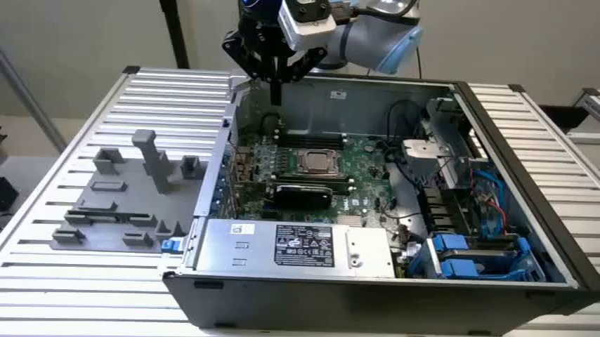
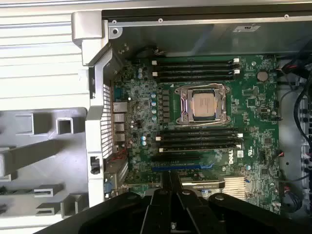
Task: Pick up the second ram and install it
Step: 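Reach for the second ram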
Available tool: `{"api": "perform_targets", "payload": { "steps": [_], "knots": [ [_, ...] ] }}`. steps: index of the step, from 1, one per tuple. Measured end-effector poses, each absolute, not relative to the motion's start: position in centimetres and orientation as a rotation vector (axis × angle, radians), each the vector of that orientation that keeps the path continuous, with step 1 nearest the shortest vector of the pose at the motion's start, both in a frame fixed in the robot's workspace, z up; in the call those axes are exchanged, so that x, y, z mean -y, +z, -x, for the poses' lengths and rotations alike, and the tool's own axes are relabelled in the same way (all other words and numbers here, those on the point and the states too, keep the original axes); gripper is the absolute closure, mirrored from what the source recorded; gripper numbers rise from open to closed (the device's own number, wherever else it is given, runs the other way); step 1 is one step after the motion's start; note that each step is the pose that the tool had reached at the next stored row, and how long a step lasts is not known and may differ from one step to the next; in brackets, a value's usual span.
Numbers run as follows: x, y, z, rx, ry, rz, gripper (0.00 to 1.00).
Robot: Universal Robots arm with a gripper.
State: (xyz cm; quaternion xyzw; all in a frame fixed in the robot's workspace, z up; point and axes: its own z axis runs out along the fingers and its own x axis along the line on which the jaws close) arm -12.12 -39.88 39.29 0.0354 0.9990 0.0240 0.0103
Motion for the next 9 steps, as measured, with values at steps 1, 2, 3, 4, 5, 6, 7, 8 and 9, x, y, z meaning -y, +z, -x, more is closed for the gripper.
{"api": "perform_targets", "payload": {
  "steps": [1,2,3,4,5,6,7,8,9],
  "knots": [
    [39.87,39.29,12.12,-3.118,0.075,-0.11,1.0],
    [39.88,39.29,12.12,-3.118,0.075,-0.11,1.0],
    [39.88,39.29,12.12,-3.118,0.075,-0.11,1.0],
    [39.88,39.29,12.12,-3.118,0.075,-0.11,1.0],
    [39.88,39.29,12.12,-3.118,0.075,-0.11,1.0],
    [39.88,39.29,12.12,-3.118,0.075,-0.11,1.0],
    [39.88,39.29,12.12,-3.118,0.075,-0.11,1.0],
    [39.88,39.29,12.12,-3.118,0.075,-0.11,1.0],
    [39.88,39.29,12.12,-3.118,0.075,-0.11,1.0]
  ]
}}
